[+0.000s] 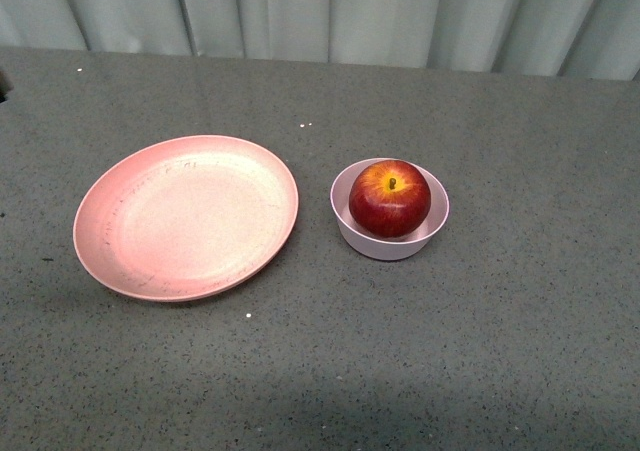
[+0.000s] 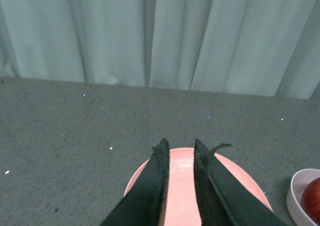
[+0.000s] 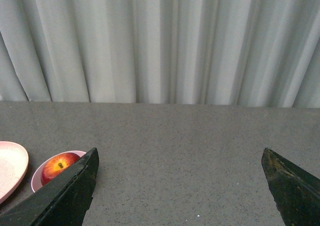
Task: Move apple from plate to bowl
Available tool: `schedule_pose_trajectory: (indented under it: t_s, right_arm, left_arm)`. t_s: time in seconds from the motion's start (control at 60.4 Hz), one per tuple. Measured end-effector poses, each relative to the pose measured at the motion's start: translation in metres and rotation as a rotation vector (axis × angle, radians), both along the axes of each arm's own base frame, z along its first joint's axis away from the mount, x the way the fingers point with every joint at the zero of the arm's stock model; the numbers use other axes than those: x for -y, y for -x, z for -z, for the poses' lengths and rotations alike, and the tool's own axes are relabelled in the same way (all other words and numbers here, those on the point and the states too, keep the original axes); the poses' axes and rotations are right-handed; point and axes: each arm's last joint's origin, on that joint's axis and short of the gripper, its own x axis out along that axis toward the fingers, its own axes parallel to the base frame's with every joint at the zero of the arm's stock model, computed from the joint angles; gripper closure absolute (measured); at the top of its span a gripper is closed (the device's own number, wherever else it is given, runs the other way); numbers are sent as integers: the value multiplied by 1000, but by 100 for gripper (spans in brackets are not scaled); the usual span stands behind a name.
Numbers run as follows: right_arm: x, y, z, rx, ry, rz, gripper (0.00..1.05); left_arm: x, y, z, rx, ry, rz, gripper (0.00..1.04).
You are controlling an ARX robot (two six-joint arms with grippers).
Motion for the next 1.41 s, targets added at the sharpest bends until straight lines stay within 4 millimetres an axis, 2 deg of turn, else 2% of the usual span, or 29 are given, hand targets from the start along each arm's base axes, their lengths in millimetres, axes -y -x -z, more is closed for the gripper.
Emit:
schedule_pose_trajectory:
  t_s: [0.083, 0.298, 0.729, 1.408]
  right_arm:
    - [0, 0, 0, 0, 0, 0, 9]
    - [0, 0, 0, 0, 0, 0, 9]
    - [0, 0, 0, 0, 0, 0, 9]
    - [0, 0, 0, 0, 0, 0, 9]
  left_arm:
    - [-8, 11, -2, 1, 1, -3, 101]
    - [-20, 33, -15, 4, -6, 2, 101]
    - [-41, 66, -17, 9, -8, -6, 101]
    - [-42, 93, -27, 43, -7, -3, 101]
